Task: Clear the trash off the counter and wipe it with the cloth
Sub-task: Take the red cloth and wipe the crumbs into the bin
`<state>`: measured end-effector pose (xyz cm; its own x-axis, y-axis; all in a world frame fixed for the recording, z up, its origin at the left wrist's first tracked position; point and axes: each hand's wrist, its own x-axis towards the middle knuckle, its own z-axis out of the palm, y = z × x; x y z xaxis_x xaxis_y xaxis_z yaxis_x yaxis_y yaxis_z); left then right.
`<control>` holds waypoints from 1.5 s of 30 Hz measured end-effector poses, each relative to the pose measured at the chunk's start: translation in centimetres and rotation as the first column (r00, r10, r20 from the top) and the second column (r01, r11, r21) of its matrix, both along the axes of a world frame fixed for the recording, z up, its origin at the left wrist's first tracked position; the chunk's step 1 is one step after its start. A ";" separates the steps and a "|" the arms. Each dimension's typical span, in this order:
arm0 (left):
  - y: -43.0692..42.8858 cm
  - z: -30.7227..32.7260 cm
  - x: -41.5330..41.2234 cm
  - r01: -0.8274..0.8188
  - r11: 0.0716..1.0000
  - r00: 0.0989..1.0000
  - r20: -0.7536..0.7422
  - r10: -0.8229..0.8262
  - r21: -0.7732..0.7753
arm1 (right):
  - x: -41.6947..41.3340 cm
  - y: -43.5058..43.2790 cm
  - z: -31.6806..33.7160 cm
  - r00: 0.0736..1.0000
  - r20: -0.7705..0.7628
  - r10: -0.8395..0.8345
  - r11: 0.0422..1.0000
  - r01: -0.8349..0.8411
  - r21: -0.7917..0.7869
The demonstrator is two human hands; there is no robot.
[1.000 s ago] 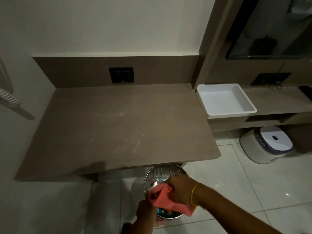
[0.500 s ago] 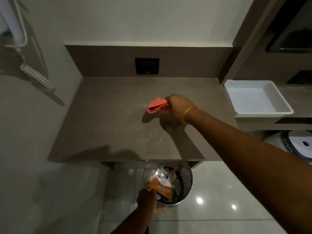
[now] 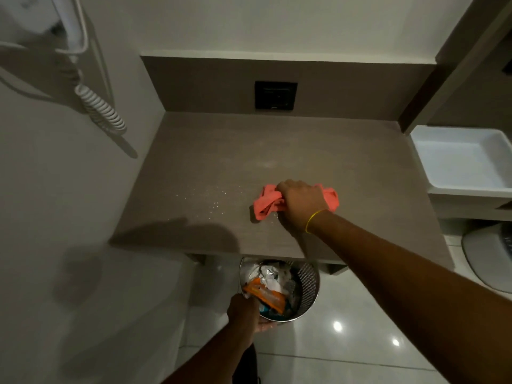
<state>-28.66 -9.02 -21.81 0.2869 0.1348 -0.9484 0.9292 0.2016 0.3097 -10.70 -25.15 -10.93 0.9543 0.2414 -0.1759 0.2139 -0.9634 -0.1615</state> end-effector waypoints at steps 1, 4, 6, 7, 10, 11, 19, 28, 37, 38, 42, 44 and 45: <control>0.0 0.1 -0.1 -0.008 1.000 1.000 -0.005 0.008 -0.016 | -1.4 0.1 -0.1 1.000 0.001 0.024 1.000 -0.024 0.006; -0.3 0.7 -0.7 0.024 0.997 1.000 0.010 -0.024 -0.068 | -5.7 0.5 -0.3 0.994 -0.031 0.107 0.994 -0.107 0.013; -0.5 1.3 -1.0 0.035 0.995 0.999 0.018 -0.033 -0.092 | -8.2 0.9 -0.2 0.982 -0.073 0.171 0.985 -0.171 0.014; -0.6 1.6 -1.1 0.032 0.995 0.999 0.025 -0.030 -0.092 | -9.5 1.2 -0.1 0.976 -0.094 0.196 0.981 -0.196 0.013; -0.5 2.6 -1.9 0.021 0.995 0.997 0.076 -0.013 -0.095 | -12.6 1.7 0.3 0.944 -0.191 0.270 0.962 -0.271 0.022; -0.3 2.7 -2.0 0.019 0.995 0.997 0.082 -0.011 -0.099 | -13.2 1.9 0.5 0.931 -0.229 0.283 0.959 -0.280 0.048; 2.8 1.1 -2.1 -0.020 1.000 0.999 0.037 0.020 0.009 | -6.7 3.4 4.8 0.982 -0.126 0.142 0.952 -0.100 0.290; 9.1 -1.7 -0.2 -0.090 0.993 0.995 0.039 0.087 0.075 | 9.8 8.2 4.6 0.995 0.092 -0.033 0.996 0.025 0.089; 13.3 -1.2 1.3 -0.140 0.983 0.989 0.067 0.133 0.120 | 9.4 14.8 -0.7 0.999 0.049 -0.025 0.997 0.021 0.073; 13.5 -1.0 1.3 -0.129 0.984 0.990 0.070 0.121 0.124 | 8.7 15.4 -0.8 0.999 0.042 0.007 0.996 -0.010 0.088; 13.9 -0.8 1.4 -0.101 0.987 0.994 0.057 0.094 0.129 | 5.1 17.8 -0.9 0.989 0.025 0.144 0.980 -0.146 0.137; 13.9 -0.9 1.4 -0.111 0.987 0.993 0.037 0.108 0.114 | 2.9 18.5 -1.0 0.976 0.013 0.217 0.962 -0.216 0.165; 13.9 -0.9 1.3 -0.127 0.988 0.992 0.033 0.125 0.092 | 1.7 18.7 -1.0 0.968 0.006 0.252 0.951 -0.248 0.186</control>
<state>-27.33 4.91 -22.72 0.2875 0.2595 -0.9220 0.8892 0.2855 0.3576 -8.98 -6.41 -11.93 0.8564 0.5015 -0.1225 0.4395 -0.8327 -0.3367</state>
